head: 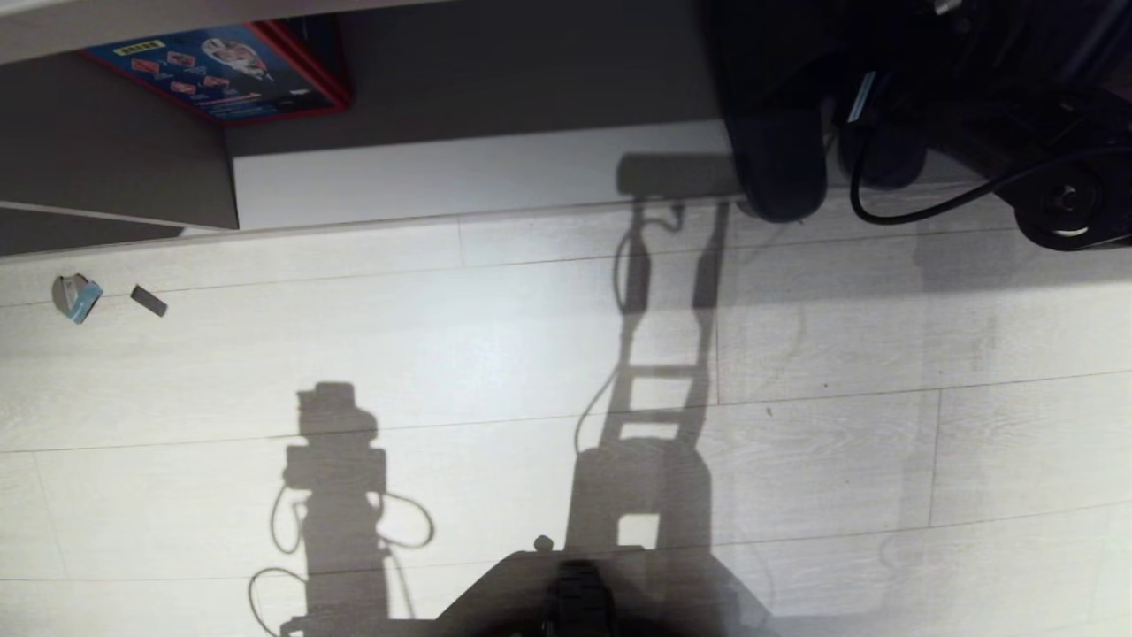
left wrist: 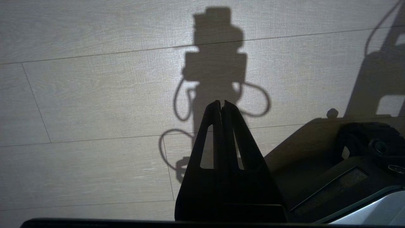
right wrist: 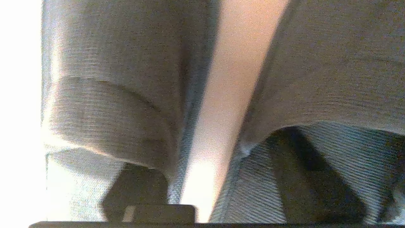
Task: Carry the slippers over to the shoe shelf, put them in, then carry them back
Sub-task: Place the slippers into the shoe cabinet
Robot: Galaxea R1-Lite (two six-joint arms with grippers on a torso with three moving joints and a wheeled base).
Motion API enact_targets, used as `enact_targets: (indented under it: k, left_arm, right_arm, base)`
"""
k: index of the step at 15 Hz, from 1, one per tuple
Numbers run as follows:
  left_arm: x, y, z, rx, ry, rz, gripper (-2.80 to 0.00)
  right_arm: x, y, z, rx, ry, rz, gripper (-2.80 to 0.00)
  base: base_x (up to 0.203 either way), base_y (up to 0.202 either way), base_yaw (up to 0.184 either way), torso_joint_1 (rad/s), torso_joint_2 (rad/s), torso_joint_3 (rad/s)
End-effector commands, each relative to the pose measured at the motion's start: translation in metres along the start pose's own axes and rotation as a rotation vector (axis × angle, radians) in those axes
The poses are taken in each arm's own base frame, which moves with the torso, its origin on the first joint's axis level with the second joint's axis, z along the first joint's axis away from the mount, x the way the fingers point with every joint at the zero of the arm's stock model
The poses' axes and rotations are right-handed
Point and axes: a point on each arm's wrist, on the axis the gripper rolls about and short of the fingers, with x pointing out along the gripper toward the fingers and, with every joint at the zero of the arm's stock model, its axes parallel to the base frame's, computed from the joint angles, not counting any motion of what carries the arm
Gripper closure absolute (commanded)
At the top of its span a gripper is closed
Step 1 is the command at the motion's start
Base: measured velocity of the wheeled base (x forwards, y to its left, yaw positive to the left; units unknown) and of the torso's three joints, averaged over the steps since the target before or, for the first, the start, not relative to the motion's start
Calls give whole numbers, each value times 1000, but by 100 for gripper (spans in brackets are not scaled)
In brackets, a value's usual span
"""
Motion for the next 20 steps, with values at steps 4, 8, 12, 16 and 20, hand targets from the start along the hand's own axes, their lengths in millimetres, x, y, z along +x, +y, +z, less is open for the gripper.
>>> enact_targets:
  k: [4, 8, 12, 16, 20]
  left_arm:
    - [0, 0, 0, -1, 0, 0, 0]
    - [0, 0, 0, -1, 0, 0, 0]
    - [0, 0, 0, -1, 0, 0, 0]
    - [0, 0, 0, -1, 0, 0, 0]
    - [0, 0, 0, -1, 0, 0, 0]
  right_arm:
    - [-2, -1, 3, -3, -3, -4, -280]
    - [-11, 0, 10, -2, -1, -3, -280]
    - [-24, 0, 19, -1, 2, -2, -280]
    - [-36, 1, 24, 0, 14, -1, -280]
    - [-50, 5, 14, 0, 76, 9, -280]
  base:
    - [0, 0, 0, 0, 0, 0]
    - [0, 0, 0, 0, 0, 0]
    - [0, 0, 0, 0, 0, 0]
    - [0, 0, 0, 0, 0, 0]
    - [0, 0, 0, 0, 0, 0]
